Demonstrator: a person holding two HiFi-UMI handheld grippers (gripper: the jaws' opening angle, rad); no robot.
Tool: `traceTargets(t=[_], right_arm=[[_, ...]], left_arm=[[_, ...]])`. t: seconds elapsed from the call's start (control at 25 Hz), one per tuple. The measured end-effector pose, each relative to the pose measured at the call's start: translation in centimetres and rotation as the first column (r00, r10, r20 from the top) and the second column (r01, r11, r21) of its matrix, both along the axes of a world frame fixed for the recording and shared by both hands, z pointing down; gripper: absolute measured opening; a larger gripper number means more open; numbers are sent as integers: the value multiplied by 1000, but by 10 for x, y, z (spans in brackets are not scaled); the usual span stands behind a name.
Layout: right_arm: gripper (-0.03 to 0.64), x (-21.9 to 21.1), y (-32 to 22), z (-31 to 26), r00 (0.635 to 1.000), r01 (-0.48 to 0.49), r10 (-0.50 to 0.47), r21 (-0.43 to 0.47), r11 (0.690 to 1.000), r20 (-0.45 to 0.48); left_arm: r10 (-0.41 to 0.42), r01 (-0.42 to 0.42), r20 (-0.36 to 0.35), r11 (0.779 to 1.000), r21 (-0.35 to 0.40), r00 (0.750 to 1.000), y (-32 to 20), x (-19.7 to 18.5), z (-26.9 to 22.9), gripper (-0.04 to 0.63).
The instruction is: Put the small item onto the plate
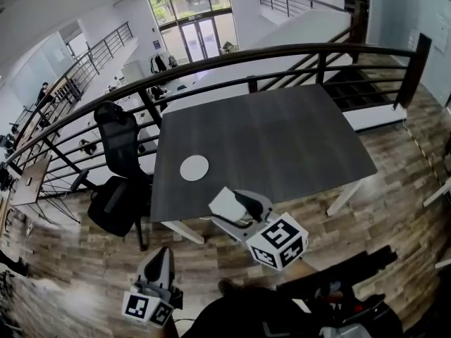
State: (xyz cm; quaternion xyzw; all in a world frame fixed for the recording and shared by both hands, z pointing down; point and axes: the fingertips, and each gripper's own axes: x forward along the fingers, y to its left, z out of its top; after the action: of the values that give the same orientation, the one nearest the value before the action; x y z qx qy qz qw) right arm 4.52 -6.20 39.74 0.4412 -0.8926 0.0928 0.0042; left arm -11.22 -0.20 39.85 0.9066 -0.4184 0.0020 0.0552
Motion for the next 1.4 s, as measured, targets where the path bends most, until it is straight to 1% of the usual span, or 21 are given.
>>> traceTargets(t=[0.04, 0.16, 0.2, 0.32, 0.44, 0.52, 0.68, 0.8, 0.92, 1.04, 1.16, 1.4], right_arm=[[311, -1, -4, -1, 1000, -6, 6, 1, 1000, -2], [311, -5, -15, -5, 1000, -20, 20, -1, 1000, -4], [311, -10, -19, -7, 1000, -21, 21, -3, 1000, -3], [311, -34, -31, -8, 1000, -22, 22, -8, 1000, -6], [311, -55, -44, -4, 999, -41, 41, -8, 999, -16], [311, -59, -51, -2, 998, -55, 54, -12, 998, -20], [311, -69, -60, 4, 997, -80, 80, -27, 996, -24], [311, -81, -64, 5, 994, -107, 106, -32, 994, -33], [311, -88, -69, 5, 993, -117, 115, -43, 992, -37], [311, -89, -76, 1, 993, -114, 112, -35, 993, -43], [311, -87, -87, -1, 994, -104, 103, -28, 994, -38], [311, -82, -133, -5, 998, -47, 46, -23, 999, -32]], left_arm=[[3, -3, -6, 1000, 6, 1000, -4, -3, -2, 5], [26, -24, -65, 999, 21, 998, -17, -4, -15, 5], [30, -29, -68, 999, 18, 997, -22, -9, -16, 5], [32, -32, -27, 999, -4, 999, -37, -37, -4, 5], [54, -55, -43, 999, -4, 998, -52, -57, -1, 5], [69, -69, -51, 998, 3, 996, -60, -62, -1, 5], [86, -87, -32, 996, -15, 996, -76, -77, 13, 5], [122, -122, -41, 992, -17, 992, -84, -87, 17, 5], [137, -139, -53, 990, -24, 989, -91, -94, 17, 5], [141, -142, -50, 989, -30, 989, -97, -93, 18, 5], [136, -137, -52, 990, -19, 989, -106, -88, 14, 5], [66, -67, -35, 997, -29, 997, -143, -85, 9, 5]])
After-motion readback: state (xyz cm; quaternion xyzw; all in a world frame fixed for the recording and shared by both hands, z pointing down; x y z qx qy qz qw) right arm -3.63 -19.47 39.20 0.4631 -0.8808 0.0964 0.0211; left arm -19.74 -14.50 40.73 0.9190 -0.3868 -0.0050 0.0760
